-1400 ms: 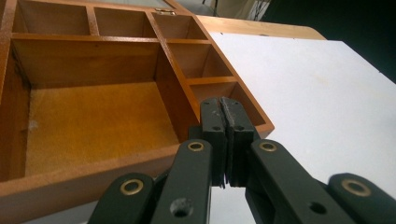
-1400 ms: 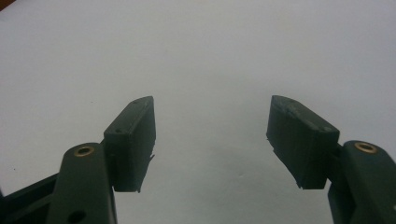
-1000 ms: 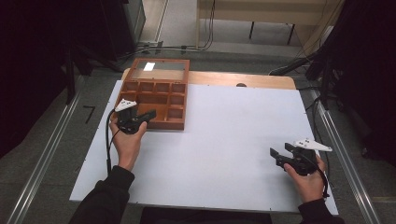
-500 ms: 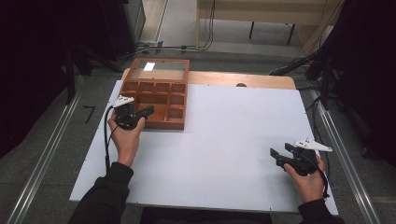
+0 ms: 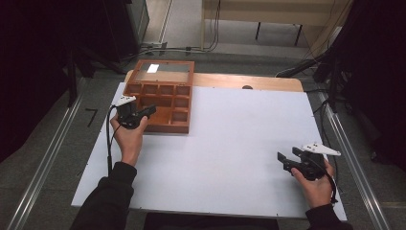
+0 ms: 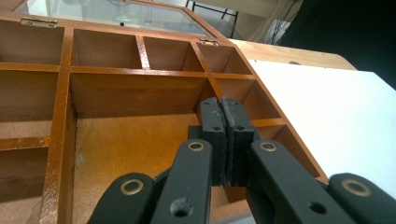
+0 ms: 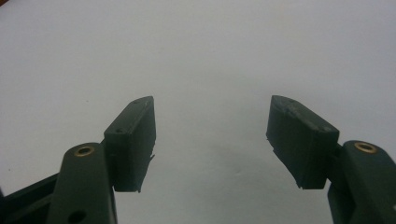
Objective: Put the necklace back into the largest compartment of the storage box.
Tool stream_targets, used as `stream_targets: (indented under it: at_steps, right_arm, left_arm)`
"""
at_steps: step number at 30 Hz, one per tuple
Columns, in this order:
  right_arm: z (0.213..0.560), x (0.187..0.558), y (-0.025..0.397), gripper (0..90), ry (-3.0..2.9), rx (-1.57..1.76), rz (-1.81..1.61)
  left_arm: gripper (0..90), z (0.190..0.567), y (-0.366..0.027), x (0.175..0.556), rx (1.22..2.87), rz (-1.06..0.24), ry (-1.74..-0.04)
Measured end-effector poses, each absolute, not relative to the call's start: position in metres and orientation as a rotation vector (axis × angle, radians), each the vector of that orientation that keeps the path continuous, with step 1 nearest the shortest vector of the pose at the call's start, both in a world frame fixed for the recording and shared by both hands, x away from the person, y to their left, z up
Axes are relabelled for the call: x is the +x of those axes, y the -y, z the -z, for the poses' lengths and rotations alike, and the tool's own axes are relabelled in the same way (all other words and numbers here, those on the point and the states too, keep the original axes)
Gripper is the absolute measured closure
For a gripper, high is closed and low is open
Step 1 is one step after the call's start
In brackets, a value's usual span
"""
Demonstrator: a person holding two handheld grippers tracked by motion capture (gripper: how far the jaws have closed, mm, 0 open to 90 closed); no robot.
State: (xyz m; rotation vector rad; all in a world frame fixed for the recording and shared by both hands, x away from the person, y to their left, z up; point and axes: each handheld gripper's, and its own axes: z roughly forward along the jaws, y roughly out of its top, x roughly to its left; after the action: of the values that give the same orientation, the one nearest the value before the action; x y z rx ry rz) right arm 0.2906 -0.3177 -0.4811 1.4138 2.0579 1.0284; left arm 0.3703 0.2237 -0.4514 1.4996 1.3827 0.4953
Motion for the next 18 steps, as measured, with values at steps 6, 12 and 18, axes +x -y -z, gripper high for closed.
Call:
stream_targets:
  at_steps: [6, 12, 18]
  right_arm:
    - [0.481, 0.291, 0.318, 31.5, -2.059, 1.413, -1.031]
    - [0.481, 0.290, 0.318, 31.5, -2.058, 1.416, -1.032]
    - [0.481, 0.290, 0.318, 31.5, -2.056, 1.417, -1.035]
  left_arm:
    - [90.0, 0.455, -0.224, 0.375, 1.495, -0.504, -1.389]
    - [90.0, 0.455, -0.223, 0.380, 1.491, -0.509, -1.389]
    - [90.0, 0.459, -0.223, 0.386, 1.494, -0.527, -1.399]
